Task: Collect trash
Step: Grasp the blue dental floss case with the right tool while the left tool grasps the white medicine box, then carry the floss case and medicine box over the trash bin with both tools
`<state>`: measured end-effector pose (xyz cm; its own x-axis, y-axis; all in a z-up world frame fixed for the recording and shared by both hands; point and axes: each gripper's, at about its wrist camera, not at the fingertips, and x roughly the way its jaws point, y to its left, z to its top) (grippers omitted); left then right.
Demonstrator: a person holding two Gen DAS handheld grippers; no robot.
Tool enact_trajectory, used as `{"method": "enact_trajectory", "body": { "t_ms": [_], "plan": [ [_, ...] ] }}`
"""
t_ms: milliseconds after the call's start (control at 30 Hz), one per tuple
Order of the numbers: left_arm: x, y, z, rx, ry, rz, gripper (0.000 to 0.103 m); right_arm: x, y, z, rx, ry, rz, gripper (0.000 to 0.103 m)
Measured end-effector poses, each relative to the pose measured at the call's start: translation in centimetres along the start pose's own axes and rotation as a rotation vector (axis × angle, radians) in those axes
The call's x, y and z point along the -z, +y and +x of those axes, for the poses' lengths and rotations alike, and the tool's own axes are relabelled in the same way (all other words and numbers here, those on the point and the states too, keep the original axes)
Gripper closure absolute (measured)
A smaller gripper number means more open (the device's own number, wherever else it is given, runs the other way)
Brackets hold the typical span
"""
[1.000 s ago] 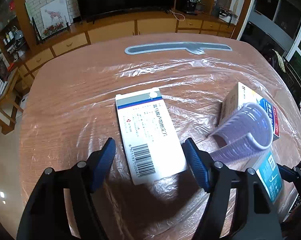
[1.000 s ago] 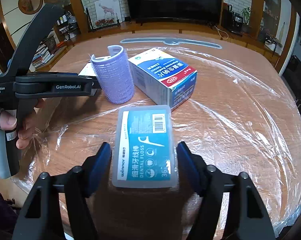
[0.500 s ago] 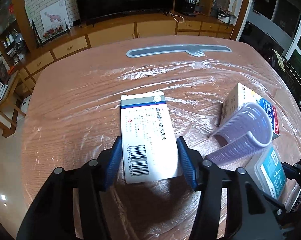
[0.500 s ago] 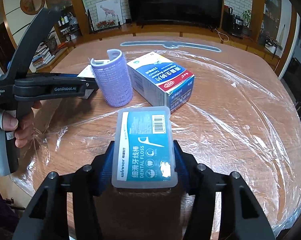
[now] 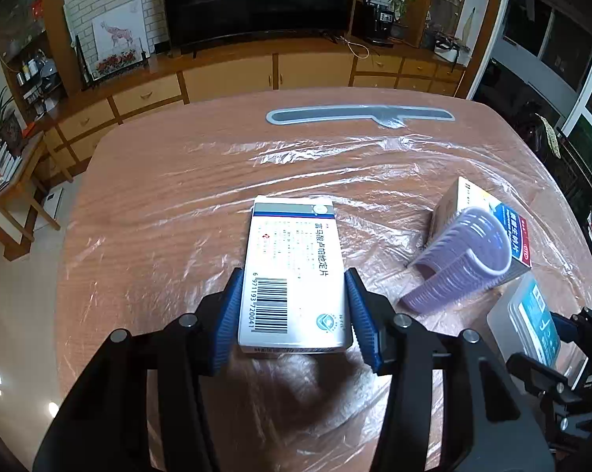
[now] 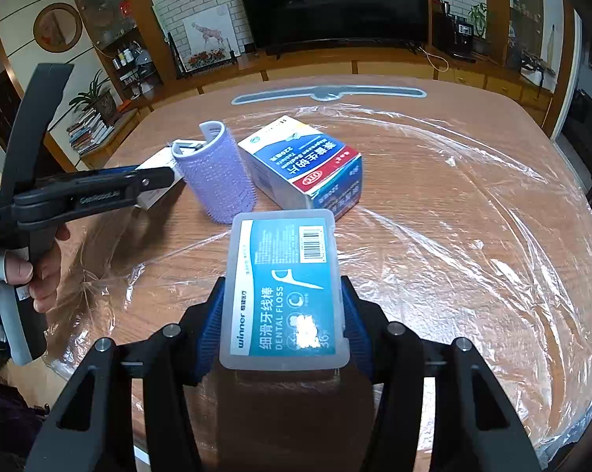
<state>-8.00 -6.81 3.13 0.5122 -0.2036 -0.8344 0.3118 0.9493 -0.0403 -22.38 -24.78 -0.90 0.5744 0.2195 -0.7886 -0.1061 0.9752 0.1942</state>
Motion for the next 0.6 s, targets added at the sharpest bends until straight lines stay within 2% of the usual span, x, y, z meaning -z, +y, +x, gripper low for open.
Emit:
{"method": "enact_trajectory", "body": {
  "t_ms": [267,600],
  "plan": [
    [0.6,0.4,-1.5,-0.001,-0.028,-0.031,0.051,0.2,0.1,-0.6,-0.013,-0.009,-0.010,0.049],
    [2.8,-0.1,-3.6,0.008,-0.043,-0.057,0.051,0.5,-1.3,-2.0,-0.032,-0.009,0.010,0.049]
  ]
}}
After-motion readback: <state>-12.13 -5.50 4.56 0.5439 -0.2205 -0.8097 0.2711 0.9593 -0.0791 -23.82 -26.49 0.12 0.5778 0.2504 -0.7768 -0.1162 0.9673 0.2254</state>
